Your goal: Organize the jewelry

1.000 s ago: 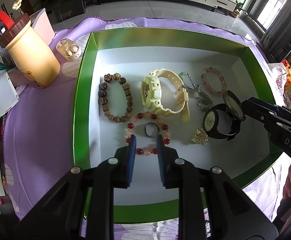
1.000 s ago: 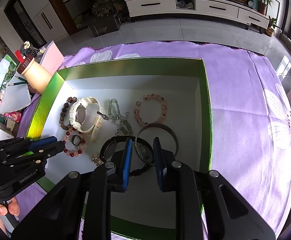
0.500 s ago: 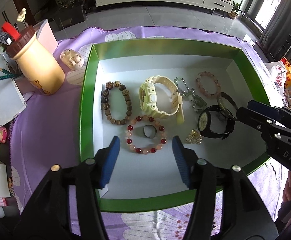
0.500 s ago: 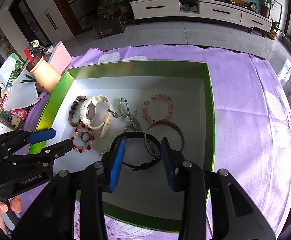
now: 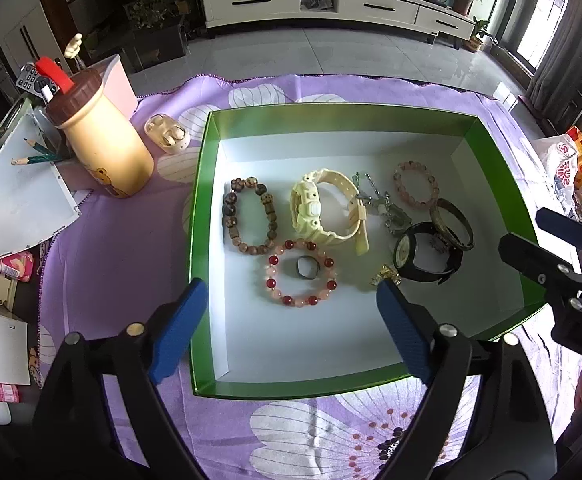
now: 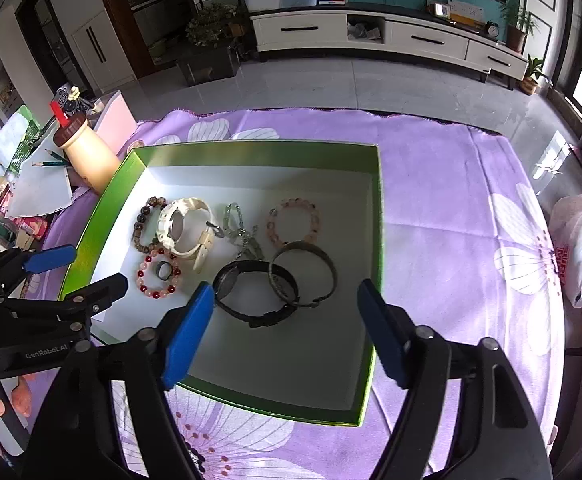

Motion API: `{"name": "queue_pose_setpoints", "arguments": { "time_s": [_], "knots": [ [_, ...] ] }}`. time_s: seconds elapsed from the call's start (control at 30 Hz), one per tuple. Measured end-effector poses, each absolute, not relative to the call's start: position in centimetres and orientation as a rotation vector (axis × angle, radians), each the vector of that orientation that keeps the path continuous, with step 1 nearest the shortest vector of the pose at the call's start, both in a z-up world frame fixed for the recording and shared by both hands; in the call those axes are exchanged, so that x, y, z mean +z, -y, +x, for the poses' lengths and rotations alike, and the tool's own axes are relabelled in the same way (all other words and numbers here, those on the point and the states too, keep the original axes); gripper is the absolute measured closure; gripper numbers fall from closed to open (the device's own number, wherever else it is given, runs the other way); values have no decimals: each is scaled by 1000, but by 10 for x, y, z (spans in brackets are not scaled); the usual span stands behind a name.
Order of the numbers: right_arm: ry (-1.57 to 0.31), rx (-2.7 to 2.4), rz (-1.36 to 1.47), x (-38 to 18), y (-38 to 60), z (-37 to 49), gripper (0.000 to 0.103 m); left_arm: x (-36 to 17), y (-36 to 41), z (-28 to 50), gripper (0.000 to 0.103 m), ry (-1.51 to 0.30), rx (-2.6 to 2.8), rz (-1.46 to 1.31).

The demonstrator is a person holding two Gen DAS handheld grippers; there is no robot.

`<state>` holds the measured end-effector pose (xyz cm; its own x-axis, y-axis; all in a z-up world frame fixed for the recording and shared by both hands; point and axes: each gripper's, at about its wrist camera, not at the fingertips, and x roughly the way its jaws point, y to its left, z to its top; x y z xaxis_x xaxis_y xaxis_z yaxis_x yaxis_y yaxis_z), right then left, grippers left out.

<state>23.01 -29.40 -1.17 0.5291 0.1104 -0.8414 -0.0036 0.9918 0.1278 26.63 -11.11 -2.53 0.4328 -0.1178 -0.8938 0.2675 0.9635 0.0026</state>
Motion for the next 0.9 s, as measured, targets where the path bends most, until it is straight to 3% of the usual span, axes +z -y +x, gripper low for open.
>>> {"name": "queue_pose_setpoints", "arguments": {
  "time_s": [0.3,0.47,0.9],
  "knots": [
    [-1024,40,120,-13,299,227,13,-20,108,263,2,-1082,-194,181],
    [-1032,36,98,-13,295,224,4,-15,106,260,2,-1077,-183,182],
    [-1027,21,66,0,291,218,1,-1,102,253,2,-1049,-149,192]
  ]
}}
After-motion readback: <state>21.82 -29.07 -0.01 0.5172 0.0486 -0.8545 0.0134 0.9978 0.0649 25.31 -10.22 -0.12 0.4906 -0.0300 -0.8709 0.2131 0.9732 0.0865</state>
